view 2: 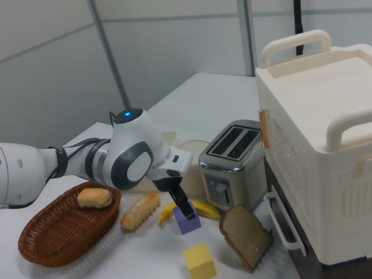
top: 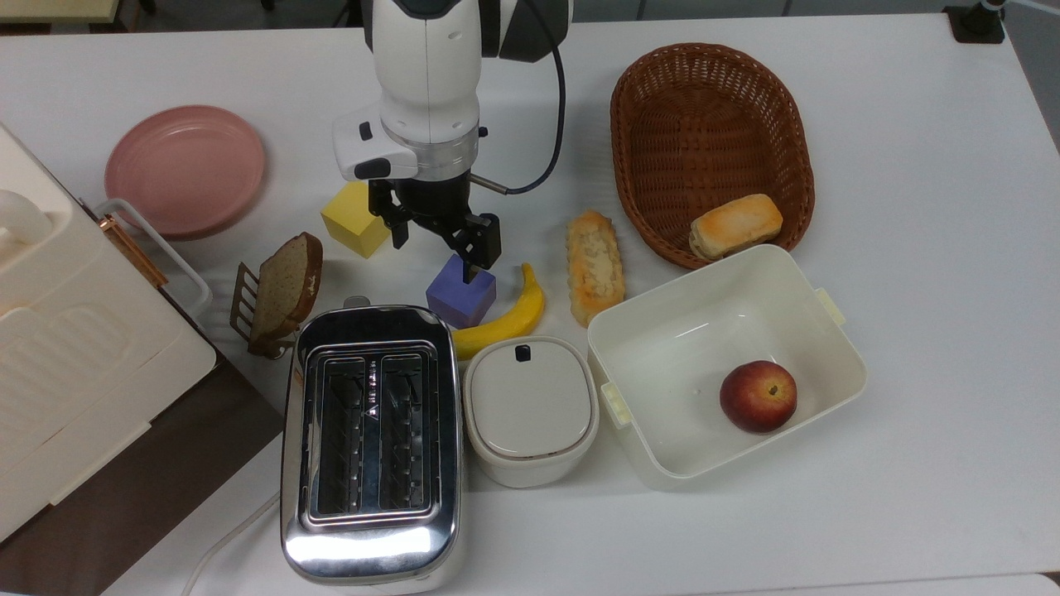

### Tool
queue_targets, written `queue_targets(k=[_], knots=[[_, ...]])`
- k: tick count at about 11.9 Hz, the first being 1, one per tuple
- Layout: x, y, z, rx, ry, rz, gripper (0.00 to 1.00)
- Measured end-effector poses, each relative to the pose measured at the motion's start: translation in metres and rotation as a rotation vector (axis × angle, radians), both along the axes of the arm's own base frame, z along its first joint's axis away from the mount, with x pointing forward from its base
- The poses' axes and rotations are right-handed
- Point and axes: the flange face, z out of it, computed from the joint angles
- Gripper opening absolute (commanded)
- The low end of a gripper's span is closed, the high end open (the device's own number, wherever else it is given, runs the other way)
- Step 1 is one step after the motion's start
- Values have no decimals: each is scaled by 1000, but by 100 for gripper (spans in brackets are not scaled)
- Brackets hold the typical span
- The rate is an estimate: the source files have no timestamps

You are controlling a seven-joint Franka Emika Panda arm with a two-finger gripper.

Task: Put the purple cube on a plate

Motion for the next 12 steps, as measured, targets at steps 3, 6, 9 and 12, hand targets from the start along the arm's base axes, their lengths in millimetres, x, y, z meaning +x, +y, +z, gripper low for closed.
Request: queue_targets(k=[3, 6, 9, 12], knots=[[-1, 25, -7, 7, 11, 56, 100], [7, 32, -12, 15, -28, 70, 100], [18, 33, -24, 17, -30, 71, 100], [19, 33, -31, 17, -21, 72, 100]])
